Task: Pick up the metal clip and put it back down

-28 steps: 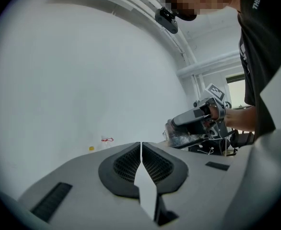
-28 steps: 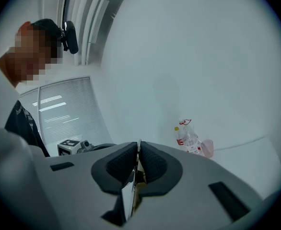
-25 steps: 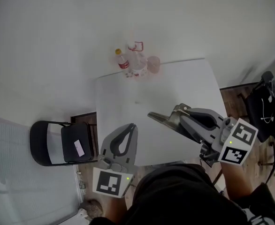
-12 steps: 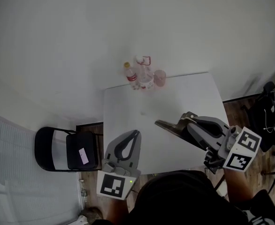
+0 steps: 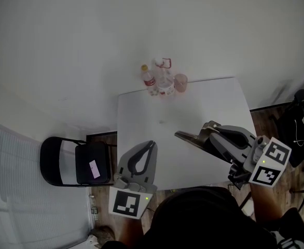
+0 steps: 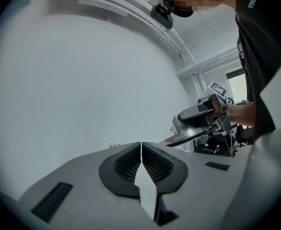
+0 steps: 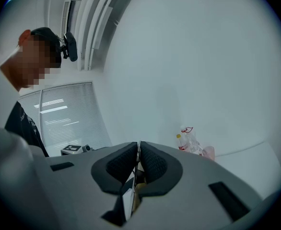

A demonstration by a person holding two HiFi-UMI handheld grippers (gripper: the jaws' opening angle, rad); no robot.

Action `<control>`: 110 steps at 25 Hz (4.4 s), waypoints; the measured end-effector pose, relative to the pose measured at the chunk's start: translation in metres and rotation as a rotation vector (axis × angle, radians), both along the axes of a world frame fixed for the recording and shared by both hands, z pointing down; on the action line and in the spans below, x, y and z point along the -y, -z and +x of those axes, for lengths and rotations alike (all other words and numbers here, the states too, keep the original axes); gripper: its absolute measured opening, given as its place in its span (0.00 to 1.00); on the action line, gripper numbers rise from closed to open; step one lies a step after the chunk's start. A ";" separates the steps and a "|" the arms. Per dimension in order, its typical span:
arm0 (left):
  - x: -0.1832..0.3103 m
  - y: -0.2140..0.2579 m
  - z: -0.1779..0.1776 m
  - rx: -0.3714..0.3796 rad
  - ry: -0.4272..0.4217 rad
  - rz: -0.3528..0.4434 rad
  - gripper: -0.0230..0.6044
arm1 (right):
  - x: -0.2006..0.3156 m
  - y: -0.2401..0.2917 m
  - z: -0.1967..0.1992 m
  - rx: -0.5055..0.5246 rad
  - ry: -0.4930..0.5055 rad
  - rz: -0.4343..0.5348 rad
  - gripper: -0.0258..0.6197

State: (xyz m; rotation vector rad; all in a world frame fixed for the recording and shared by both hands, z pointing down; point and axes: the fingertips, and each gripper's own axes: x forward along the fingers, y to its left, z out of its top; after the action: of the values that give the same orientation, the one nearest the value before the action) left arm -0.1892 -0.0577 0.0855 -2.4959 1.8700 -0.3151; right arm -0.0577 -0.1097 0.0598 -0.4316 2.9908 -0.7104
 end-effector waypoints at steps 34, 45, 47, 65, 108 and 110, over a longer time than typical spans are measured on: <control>0.013 -0.110 -0.062 -0.044 0.094 -0.223 0.07 | 0.038 -0.114 -0.075 -0.121 0.102 -0.186 0.09; -0.009 -0.142 0.022 -0.044 0.072 -0.329 0.07 | 0.017 -0.152 0.003 -0.141 0.097 -0.281 0.09; -0.014 -0.146 0.038 -0.045 0.062 -0.347 0.07 | 0.011 -0.156 0.017 -0.148 0.093 -0.298 0.09; -0.017 -0.213 0.069 -0.110 0.024 -0.481 0.07 | 0.008 -0.229 0.022 -0.202 0.136 -0.416 0.09; -0.004 -0.231 0.089 -0.150 -0.022 -0.537 0.07 | 0.014 -0.233 0.036 -0.323 0.108 -0.325 0.10; -0.004 -0.230 0.089 -0.139 -0.013 -0.550 0.07 | 0.015 -0.232 0.037 -0.347 0.094 -0.301 0.10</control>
State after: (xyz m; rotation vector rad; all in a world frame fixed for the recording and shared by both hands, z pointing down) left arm -0.1002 -0.0541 0.3159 -2.9307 2.0413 -0.7687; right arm -0.0204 -0.1250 0.2922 -0.4708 3.2471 -1.2216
